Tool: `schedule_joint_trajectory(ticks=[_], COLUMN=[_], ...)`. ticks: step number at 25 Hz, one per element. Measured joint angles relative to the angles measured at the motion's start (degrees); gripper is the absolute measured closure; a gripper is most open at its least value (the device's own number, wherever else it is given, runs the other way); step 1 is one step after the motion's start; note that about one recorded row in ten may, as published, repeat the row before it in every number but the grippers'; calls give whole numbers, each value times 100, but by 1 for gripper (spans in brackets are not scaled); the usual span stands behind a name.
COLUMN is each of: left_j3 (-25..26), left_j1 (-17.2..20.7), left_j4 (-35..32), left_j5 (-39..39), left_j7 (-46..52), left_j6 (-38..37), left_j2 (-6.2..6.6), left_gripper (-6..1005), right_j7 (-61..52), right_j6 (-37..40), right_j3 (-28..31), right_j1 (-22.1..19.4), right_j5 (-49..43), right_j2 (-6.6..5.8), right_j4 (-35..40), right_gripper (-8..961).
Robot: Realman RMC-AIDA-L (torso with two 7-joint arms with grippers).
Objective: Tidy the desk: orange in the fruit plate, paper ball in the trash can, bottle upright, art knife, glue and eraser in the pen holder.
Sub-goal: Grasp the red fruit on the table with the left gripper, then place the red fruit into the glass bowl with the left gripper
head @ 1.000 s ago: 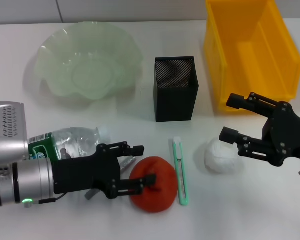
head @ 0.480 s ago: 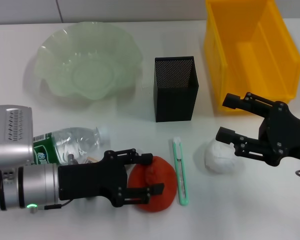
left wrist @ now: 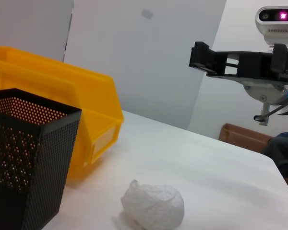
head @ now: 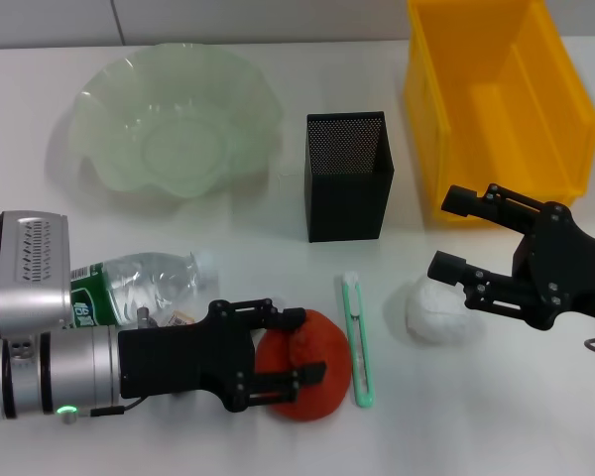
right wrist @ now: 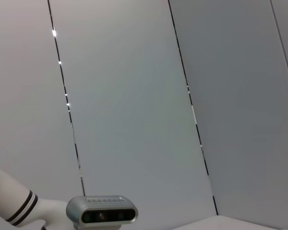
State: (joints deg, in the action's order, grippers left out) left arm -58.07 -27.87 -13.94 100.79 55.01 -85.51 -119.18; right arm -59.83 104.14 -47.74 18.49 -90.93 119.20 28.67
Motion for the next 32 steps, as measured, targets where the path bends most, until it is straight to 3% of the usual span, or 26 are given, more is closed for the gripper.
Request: schedule_joint_trajectory(ticks=[4,8,14,24,28,32], left_j3=[29,35,9,-94,-86,44], left_j1=[-5,-11,-35,-108,-96,-57], left_j4=[25,42,42,-45,-216,-792], left_j5=[-1,-3,-7,-13,-16,-21], left_j7=[-15,-17,-17,78,89,470], left_j6=[5,26,58,-334,-536,-993], left_j2=[0,0,0,17,31,44], left_gripper=[250,450,665,800,809,818], right_j7=[1,10,60,60,78,85], right_j6=[0,0,1,5,5,5], right_j3=[-5,-3,-3,-14,1,1], right_j1=[-3,-3,2,14,14,18], right_j5=[0,0,0,26,35,38], right_j2=[-2,-2,5,7,7,9], right_j4=[-2,-2,-43,-55,-54,-54], right_gripper=[181,181,180,182,182,181])
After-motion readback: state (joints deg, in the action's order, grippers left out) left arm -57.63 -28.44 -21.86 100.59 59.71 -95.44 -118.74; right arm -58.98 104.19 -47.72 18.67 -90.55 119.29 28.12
